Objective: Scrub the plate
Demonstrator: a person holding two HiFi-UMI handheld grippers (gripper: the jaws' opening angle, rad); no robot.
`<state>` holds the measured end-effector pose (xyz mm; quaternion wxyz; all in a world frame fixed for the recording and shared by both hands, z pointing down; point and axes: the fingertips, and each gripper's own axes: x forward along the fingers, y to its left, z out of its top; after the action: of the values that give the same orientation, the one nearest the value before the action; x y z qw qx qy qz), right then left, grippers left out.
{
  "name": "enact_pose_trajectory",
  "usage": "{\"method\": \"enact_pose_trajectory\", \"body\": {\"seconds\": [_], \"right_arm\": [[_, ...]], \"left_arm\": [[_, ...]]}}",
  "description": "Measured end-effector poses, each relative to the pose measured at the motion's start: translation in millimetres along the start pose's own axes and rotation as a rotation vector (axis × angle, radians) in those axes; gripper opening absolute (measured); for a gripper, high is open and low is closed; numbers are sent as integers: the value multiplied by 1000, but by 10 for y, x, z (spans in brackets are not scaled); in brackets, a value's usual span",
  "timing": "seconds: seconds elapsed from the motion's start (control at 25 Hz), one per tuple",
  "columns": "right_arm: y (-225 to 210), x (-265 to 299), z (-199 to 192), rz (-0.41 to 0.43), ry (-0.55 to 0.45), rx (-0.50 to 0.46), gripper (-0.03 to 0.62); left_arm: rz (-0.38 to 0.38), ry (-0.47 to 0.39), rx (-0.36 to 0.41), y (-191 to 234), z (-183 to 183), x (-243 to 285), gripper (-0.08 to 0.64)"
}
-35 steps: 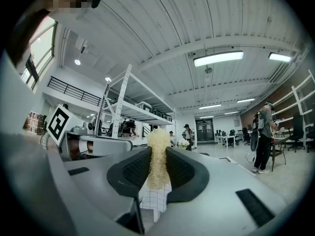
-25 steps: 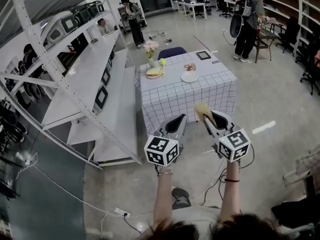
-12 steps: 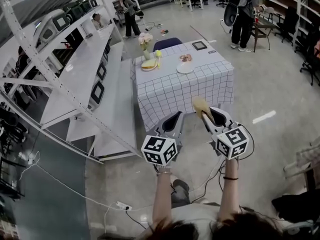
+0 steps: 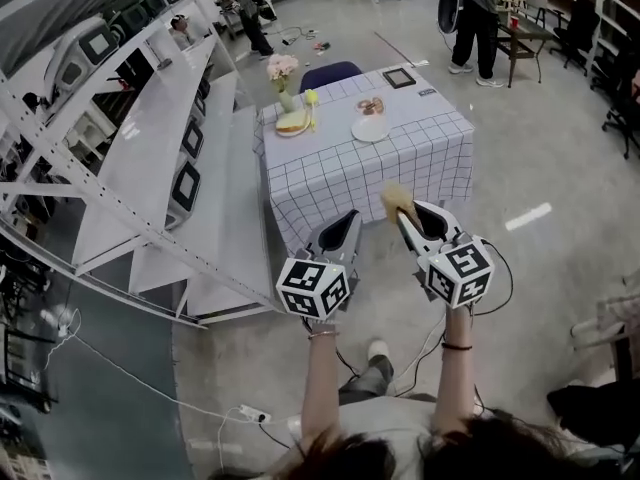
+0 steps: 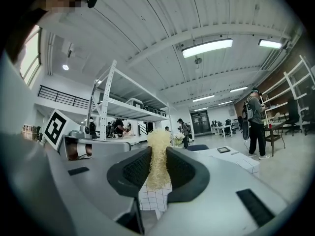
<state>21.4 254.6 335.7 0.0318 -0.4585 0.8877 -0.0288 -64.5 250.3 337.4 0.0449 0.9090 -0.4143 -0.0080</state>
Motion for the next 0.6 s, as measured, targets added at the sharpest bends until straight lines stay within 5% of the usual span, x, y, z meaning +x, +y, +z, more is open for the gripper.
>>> {"method": "enact_pose_trajectory", "body": {"seconds": [0.6], "right_arm": [[-325, 839, -26, -95, 34, -24, 80]], "left_arm": [[-77, -1, -23, 847, 52, 571, 11]]}}
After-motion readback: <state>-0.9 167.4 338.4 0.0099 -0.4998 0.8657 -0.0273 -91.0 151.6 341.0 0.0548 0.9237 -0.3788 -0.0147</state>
